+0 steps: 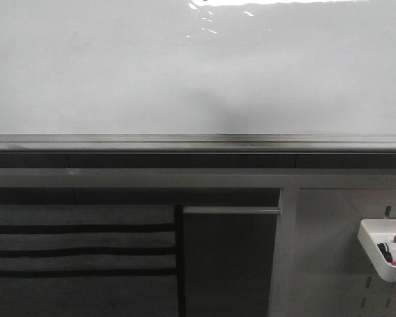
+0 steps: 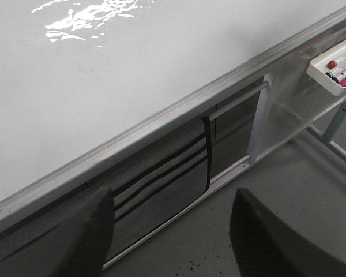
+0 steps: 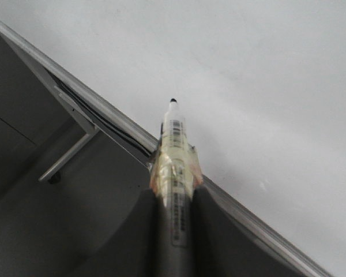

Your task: Write number 3 on whiteboard

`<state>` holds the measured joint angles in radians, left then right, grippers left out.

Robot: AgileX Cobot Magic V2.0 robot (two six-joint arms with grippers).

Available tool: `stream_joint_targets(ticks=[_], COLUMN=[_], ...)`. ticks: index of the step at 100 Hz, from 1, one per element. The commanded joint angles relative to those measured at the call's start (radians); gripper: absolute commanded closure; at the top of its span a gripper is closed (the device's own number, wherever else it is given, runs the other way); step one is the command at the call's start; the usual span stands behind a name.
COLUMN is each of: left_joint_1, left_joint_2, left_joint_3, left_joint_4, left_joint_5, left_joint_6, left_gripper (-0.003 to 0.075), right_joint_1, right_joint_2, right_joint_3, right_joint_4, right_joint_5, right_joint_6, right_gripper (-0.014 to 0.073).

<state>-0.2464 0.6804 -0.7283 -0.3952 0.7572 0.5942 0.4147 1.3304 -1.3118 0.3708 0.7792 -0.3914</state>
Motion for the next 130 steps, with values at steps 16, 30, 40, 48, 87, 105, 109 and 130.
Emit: stream_joint_targets(ticks=[16,30,40,48,87,105,109,130], left_joint_1=[0.002,0.002,0.002,0.002,0.002,0.002,0.002,0.002], left_joint_2=[-0.002,-0.002,-0.002,-0.002,-0.002,-0.002,-0.002,-0.002], left_joint_3=[-0.028,-0.028,-0.028,-0.028,-0.028,-0.028,-0.028,-0.028], left_joint_4=[-0.032,-0.032,-0.032,-0.032,-0.032,-0.029,-0.024,-0.021], left_joint_5=[-0.062,-0.062,-0.062,-0.062,-0.062,-0.062,-0.062,-0.061], left_joint_6=[-0.012,-0.012,-0.012,-0.012,-0.012,-0.012,-0.012,-0.012], left_gripper=[0.031,0.031,0.031,0.031,0.031,0.031,0.031,0.031], right_joint_1=[-0.006,-0.009,-0.025,-0.051,-0.038,-0.034,-0.049,-0.087], right_joint_2=[0.156,0.221,0.237,0.233,0.247,0.267,0.259,0.234], right_joint_3=[-0.18,-0.202,-0.202,-0.202,-0.179,-0.209,-0.22,-0.203], right_joint_4=[-0.045,-0.077,-0.094,-0.098,-0.086,-0.096,-0.112,-0.119], right_joint_5=[0.001,-0.029,-0.047,-0.047,0.029,-0.016,0.018,0.214], right_joint_6=[0.002,0.002,0.002,0.012,0.025,0.025,0.025,0.025], right_gripper=[0.059,0.059,0.059,0.059,0.059,0.059,0.059,0.059])
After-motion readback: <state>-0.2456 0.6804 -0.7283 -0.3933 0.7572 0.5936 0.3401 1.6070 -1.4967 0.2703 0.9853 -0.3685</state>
